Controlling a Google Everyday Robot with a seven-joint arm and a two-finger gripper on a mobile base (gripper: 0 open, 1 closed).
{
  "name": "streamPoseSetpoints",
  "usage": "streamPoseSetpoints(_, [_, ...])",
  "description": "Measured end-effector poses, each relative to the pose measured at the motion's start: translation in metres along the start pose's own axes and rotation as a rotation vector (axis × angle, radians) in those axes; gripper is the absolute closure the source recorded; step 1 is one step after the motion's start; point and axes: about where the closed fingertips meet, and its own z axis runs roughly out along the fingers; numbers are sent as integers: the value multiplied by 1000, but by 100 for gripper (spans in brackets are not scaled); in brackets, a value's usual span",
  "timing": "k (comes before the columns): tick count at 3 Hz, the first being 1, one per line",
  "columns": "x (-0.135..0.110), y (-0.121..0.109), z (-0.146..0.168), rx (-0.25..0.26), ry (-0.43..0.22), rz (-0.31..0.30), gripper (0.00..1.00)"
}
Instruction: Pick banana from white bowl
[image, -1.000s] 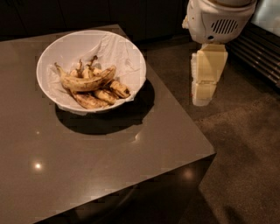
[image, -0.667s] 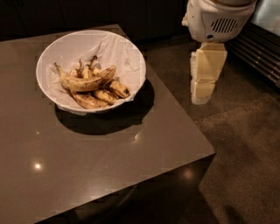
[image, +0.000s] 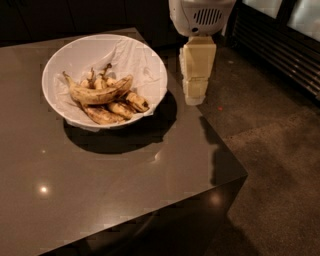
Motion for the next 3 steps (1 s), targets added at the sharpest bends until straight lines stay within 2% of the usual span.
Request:
streamPoseSetpoints(1, [-31, -13, 2, 14, 22, -105, 0])
streamPoseSetpoints(3, [-44, -24, -3, 82, -22, -109, 0])
